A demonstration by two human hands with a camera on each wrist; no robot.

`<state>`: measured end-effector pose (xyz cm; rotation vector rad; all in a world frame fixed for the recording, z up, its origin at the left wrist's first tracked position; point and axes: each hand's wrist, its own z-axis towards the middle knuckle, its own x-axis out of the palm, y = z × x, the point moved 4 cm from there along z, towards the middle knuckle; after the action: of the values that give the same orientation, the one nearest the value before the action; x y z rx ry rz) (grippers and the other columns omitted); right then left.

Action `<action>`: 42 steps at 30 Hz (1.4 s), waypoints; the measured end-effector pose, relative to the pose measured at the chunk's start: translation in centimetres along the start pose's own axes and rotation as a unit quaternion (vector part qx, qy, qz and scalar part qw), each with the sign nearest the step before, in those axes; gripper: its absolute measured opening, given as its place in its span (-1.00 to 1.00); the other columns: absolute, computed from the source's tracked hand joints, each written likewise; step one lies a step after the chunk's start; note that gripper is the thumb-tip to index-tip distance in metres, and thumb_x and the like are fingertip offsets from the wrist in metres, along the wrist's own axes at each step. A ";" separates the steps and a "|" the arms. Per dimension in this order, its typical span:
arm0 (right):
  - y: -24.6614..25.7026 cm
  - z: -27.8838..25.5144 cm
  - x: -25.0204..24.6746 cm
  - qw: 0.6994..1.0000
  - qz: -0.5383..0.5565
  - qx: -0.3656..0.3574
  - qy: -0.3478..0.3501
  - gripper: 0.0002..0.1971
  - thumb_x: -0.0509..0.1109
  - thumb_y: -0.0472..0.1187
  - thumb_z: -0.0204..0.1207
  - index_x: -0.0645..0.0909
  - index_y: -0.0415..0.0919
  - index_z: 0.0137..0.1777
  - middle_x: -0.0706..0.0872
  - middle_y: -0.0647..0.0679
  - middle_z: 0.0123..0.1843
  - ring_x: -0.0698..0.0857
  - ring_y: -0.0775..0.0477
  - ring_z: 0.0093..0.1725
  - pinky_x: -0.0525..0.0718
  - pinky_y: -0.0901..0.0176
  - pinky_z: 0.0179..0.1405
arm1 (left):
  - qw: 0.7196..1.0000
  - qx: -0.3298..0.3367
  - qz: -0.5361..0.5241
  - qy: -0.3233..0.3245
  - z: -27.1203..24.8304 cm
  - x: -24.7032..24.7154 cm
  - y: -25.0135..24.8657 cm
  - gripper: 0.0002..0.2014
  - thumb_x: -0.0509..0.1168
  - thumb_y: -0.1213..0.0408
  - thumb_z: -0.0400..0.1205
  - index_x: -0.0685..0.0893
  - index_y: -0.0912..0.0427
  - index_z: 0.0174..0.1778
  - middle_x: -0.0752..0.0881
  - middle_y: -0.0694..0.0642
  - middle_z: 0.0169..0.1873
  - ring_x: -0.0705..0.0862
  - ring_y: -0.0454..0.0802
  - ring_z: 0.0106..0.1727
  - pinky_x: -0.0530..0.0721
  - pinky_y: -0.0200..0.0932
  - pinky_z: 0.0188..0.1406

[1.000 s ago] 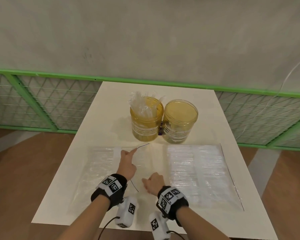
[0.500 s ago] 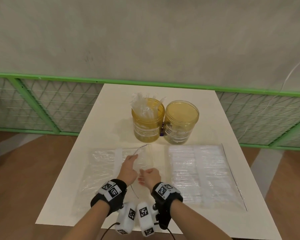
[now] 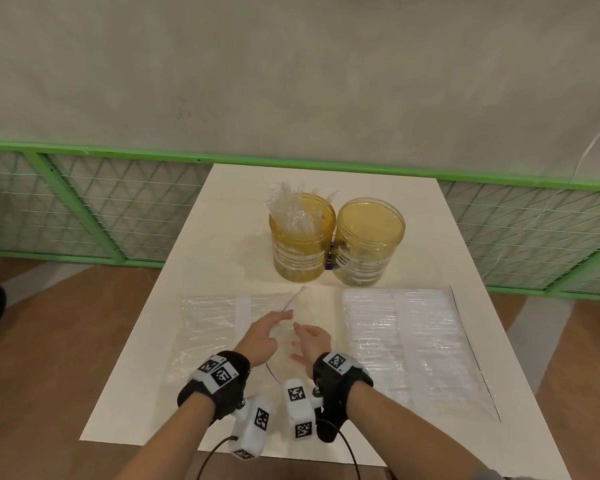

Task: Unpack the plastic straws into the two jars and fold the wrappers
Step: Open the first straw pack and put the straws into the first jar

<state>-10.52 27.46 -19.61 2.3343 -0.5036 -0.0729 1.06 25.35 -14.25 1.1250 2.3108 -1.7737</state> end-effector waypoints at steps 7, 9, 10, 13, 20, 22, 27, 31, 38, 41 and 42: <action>-0.7 -0.2 0.4 0.998 0.027 0.030 0.040 -0.74 0.53 -0.26 0.42 0.60 -0.40 -0.01 0.62 -0.19 -0.45 0.57 -0.07 -0.45 0.56 0.21 -0.49 | 0.999 0.018 -0.022 -0.019 0.0 0.1 -1.0 -0.26 -0.02 0.76 0.40 0.42 0.07 0.46 0.42 0.07 0.47 0.29 -0.05 0.55 0.20 -0.26 0.50; -0.1 -0.4 0.8 0.999 0.002 0.027 0.039 -0.83 0.47 -0.24 0.49 0.62 -0.36 -0.07 0.59 -0.18 -0.48 0.55 -0.06 -0.49 0.51 0.23 -0.57 | 0.999 0.027 -0.031 -0.019 0.1 0.3 -1.2 -0.24 -0.02 0.76 0.37 0.44 0.06 0.43 0.44 0.09 0.46 0.31 -0.02 0.55 0.22 -0.18 0.55; 0.4 -0.7 0.9 0.999 -0.004 0.027 0.038 -0.82 0.45 -0.22 0.51 0.61 -0.37 -0.12 0.58 -0.17 -0.53 0.55 -0.06 -0.51 0.48 0.21 -0.58 | 0.999 0.031 -0.036 -0.019 0.2 0.3 -1.1 -0.24 -0.02 0.77 0.36 0.45 0.04 0.42 0.45 0.11 0.46 0.32 -0.01 0.55 0.23 -0.15 0.55; 1.2 -0.7 1.3 0.999 0.005 0.025 0.033 -0.76 0.36 -0.19 0.60 0.54 -0.31 -0.26 0.52 -0.06 -0.69 0.49 0.02 -0.65 0.38 0.22 -0.56 | 0.997 0.052 -0.058 -0.015 0.3 0.3 -1.1 -0.24 -0.02 0.78 0.34 0.47 -0.04 0.32 0.48 0.13 0.43 0.35 0.03 0.54 0.24 -0.07 0.58; 1.9 -1.3 1.3 0.999 -0.007 -0.050 -0.001 -0.87 0.30 -0.32 0.50 0.59 -0.28 -0.26 0.54 -0.13 -0.46 0.50 -0.05 -0.51 0.46 0.17 -0.51 | 0.996 0.012 0.056 -0.068 0.2 0.5 -0.9 -0.35 0.19 0.59 0.48 0.35 0.10 0.51 0.38 0.11 0.48 0.31 0.04 0.54 0.25 -0.13 0.53; 2.5 -1.5 0.9 0.998 0.006 -0.066 -0.015 -0.93 0.33 -0.31 0.47 0.60 -0.27 -0.22 0.58 -0.13 -0.45 0.53 -0.04 -0.51 0.49 0.16 -0.47 | 0.987 -0.019 0.137 -0.077 0.1 0.3 -0.3 -0.30 0.28 0.46 0.46 0.28 -0.01 0.54 0.31 0.03 0.50 0.24 0.03 0.54 0.26 0.00 0.50; 2.2 -1.4 -0.5 0.991 0.094 -0.074 -0.052 -0.91 0.42 -0.29 0.44 0.55 -0.25 -0.21 0.59 -0.14 -0.37 0.57 -0.04 -0.44 0.57 0.17 -0.38 | 0.963 -0.058 0.243 -0.099 0.2 0.1 0.5 -0.31 0.23 0.43 0.54 0.20 -0.15 0.55 0.38 -0.01 0.41 0.31 0.01 0.44 0.26 0.00 0.29; 1.3 -1.5 0.2 0.987 0.139 -0.045 -0.066 -0.39 0.62 0.03 0.25 0.47 -0.25 0.18 0.59 -0.10 0.01 0.62 -0.15 0.08 0.56 0.02 0.21 | 0.979 -0.024 0.137 -0.149 0.7 0.0 0.9 -0.47 0.18 0.54 0.57 0.42 0.03 0.44 0.55 0.13 0.20 0.47 0.08 0.34 0.38 -0.05 0.33; 0.8 -2.1 2.4 0.984 0.163 0.020 -0.071 -0.11 0.60 -0.03 0.31 0.25 -0.36 0.53 0.49 -0.26 0.43 0.48 -0.21 0.38 0.44 -0.01 0.37 | 0.984 0.007 0.087 -0.156 0.9 -0.1 0.9 -0.51 0.22 0.53 0.58 0.43 0.15 0.44 0.58 0.18 0.19 0.53 0.06 0.27 0.37 -0.27 0.25; 1.0 -2.3 2.8 0.985 0.165 0.028 -0.054 -0.43 0.46 -0.08 0.49 0.44 -0.43 0.37 0.60 -0.26 0.21 0.58 -0.23 0.23 0.52 0.01 0.23 | 0.985 0.007 0.083 -0.151 0.8 -0.1 0.9 -0.48 0.23 0.52 0.58 0.41 0.11 0.46 0.58 0.18 0.18 0.54 0.06 0.28 0.38 -0.28 0.25; 1.0 -2.4 2.9 0.985 0.163 0.029 -0.051 -0.54 0.38 -0.12 0.56 0.48 -0.43 0.32 0.61 -0.27 0.17 0.59 -0.24 0.21 0.52 0.04 0.16 | 0.985 0.006 0.088 -0.149 0.7 0.0 0.9 -0.47 0.23 0.51 0.57 0.40 0.11 0.47 0.58 0.20 0.19 0.53 0.08 0.29 0.38 -0.27 0.27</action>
<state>-7.76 27.30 -16.86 2.2805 -0.9428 -0.0228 1.27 24.80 -15.21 0.9539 1.9707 -1.7556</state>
